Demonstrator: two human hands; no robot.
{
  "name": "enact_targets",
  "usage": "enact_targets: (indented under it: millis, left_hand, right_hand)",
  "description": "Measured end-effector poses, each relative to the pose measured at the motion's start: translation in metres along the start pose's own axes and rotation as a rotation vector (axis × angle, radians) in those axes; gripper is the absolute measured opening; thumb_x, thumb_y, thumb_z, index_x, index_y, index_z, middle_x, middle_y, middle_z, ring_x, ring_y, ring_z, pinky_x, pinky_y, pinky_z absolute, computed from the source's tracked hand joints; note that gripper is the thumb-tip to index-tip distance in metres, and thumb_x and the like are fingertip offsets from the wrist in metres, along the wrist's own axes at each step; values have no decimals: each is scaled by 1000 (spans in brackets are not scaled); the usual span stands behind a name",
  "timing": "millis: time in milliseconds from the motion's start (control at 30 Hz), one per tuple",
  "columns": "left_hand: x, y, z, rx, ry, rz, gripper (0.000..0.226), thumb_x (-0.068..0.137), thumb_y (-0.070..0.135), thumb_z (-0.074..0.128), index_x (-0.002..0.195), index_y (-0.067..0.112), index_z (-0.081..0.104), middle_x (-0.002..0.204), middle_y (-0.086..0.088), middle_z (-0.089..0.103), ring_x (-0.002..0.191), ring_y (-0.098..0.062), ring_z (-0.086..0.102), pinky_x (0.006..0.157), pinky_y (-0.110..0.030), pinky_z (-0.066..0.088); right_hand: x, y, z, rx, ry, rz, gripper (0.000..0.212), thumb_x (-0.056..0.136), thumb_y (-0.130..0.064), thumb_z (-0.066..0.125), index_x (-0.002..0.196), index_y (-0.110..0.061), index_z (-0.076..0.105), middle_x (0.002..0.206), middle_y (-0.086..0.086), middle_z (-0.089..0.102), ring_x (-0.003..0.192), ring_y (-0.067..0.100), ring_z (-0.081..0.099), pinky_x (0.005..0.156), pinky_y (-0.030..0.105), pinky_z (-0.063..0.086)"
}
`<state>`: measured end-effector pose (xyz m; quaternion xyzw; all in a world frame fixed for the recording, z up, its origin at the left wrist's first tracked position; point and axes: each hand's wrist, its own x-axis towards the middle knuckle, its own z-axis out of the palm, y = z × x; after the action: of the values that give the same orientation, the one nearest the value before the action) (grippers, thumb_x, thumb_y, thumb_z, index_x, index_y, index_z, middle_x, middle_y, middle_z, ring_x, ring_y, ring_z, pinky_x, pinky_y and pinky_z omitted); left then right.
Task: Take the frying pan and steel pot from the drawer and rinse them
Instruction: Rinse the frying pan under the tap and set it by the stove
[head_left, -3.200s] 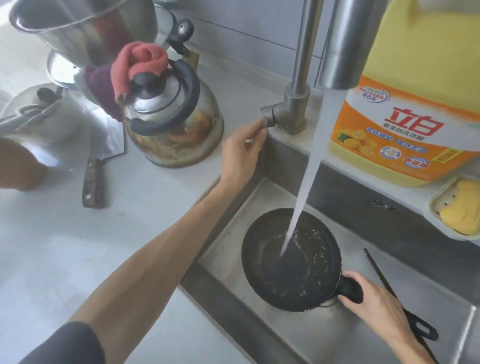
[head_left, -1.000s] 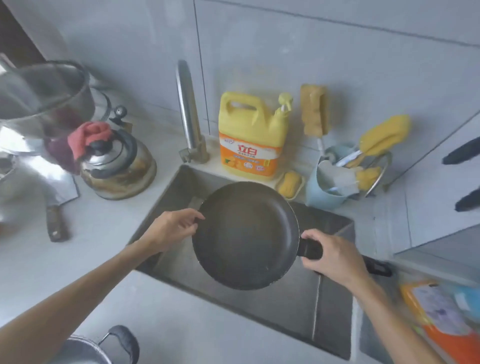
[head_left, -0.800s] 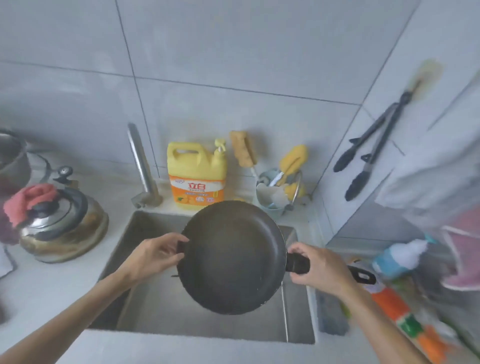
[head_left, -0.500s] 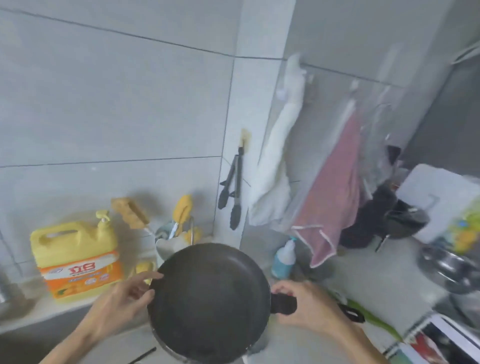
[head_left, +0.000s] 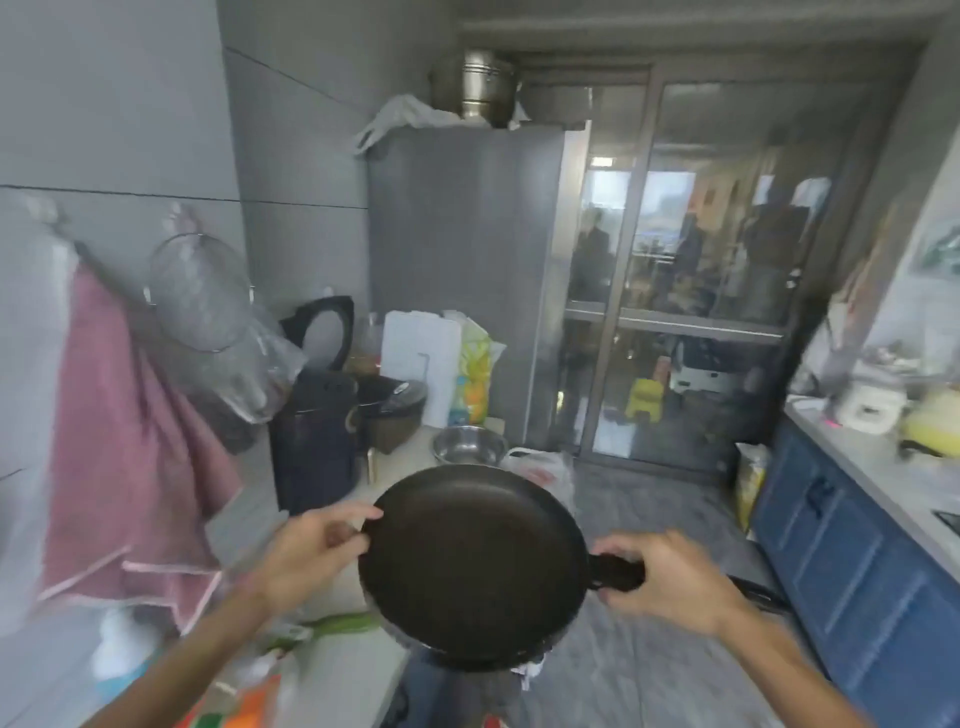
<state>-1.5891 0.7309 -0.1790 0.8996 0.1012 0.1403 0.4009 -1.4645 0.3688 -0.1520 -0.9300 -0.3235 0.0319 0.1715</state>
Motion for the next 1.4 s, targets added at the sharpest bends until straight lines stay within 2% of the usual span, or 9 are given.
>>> enact_targets:
  millis: [133, 267, 433, 533, 633, 833, 967, 1167, 1400]
  left_hand:
    - [93, 98, 117, -90, -93, 119, 47, 84, 2, 62, 87, 48, 69, 83, -19, 70, 79, -15, 60, 70, -12, 42]
    - [169, 183, 232, -90, -197, 214, 38, 83, 13, 65, 93, 50, 64, 92, -2, 73, 93, -8, 64, 86, -23, 44]
    - [241, 261, 344, -128, -283, 297, 48, 83, 8, 65, 87, 56, 61, 79, 3, 71, 69, 7, 60, 74, -23, 43]
    - [290, 287, 400, -141, -326, 309, 50, 82, 10, 66, 85, 60, 62, 79, 8, 69, 74, 8, 59, 75, -17, 42]
    - [346, 307, 454, -120, -403, 325, 36, 85, 10, 64, 101, 41, 65, 87, 5, 69, 89, 2, 60, 71, -3, 39]
    - [496, 353, 577, -93, -554, 422, 31, 84, 13, 66, 111, 28, 67, 102, 1, 70, 101, -10, 64, 87, -26, 44]
    - [595, 397, 651, -46, -635, 462, 33, 84, 15, 65, 115, 27, 66, 113, -1, 68, 101, -9, 61, 86, -24, 42]
    - [708, 460, 787, -5, -752, 532, 33, 86, 15, 61, 117, 25, 65, 108, 3, 67, 91, -8, 60, 76, -20, 40]
    - [807, 527, 993, 87, -940, 613, 40, 84, 20, 62, 122, 29, 61, 121, 1, 66, 110, -12, 61, 94, -27, 47]
  right_hand:
    - [-26, 126, -59, 20, 108, 184, 34, 57, -49, 62, 90, -57, 60, 81, -33, 67, 78, -10, 62, 72, 22, 49]
    - [-51, 240, -114, 10, 168, 334, 38, 57, -46, 65, 94, -55, 61, 90, -27, 69, 84, -5, 63, 75, 24, 49]
    - [-57, 354, -164, -16, 220, 486, 40, 61, -39, 72, 100, -46, 65, 93, -25, 68, 88, -1, 62, 84, 26, 49]
    - [-43, 414, -172, -18, 240, 546, 40, 64, -37, 73, 103, -42, 66, 89, -27, 63, 86, 2, 62, 83, 26, 48]
    - [-20, 472, -169, -14, 246, 586, 40, 63, -37, 73, 103, -40, 66, 89, -24, 65, 85, 4, 63, 80, 26, 48]
    - [49, 609, -191, -30, 291, 709, 44, 60, -44, 66, 104, -40, 65, 102, -23, 68, 87, 2, 63, 79, 20, 47]
    - [98, 694, -210, -7, 302, 824, 46, 60, -52, 61, 105, -46, 60, 101, -24, 68, 90, 3, 64, 85, 27, 51]
    - [142, 818, -223, 27, 334, 1012, 41, 64, -50, 62, 105, -48, 58, 100, -23, 69, 90, 5, 63, 83, 29, 52]
    - [153, 995, -217, 92, 362, 1158, 42, 73, -47, 67, 114, -44, 58, 107, -20, 67, 91, 3, 61, 89, 27, 51]
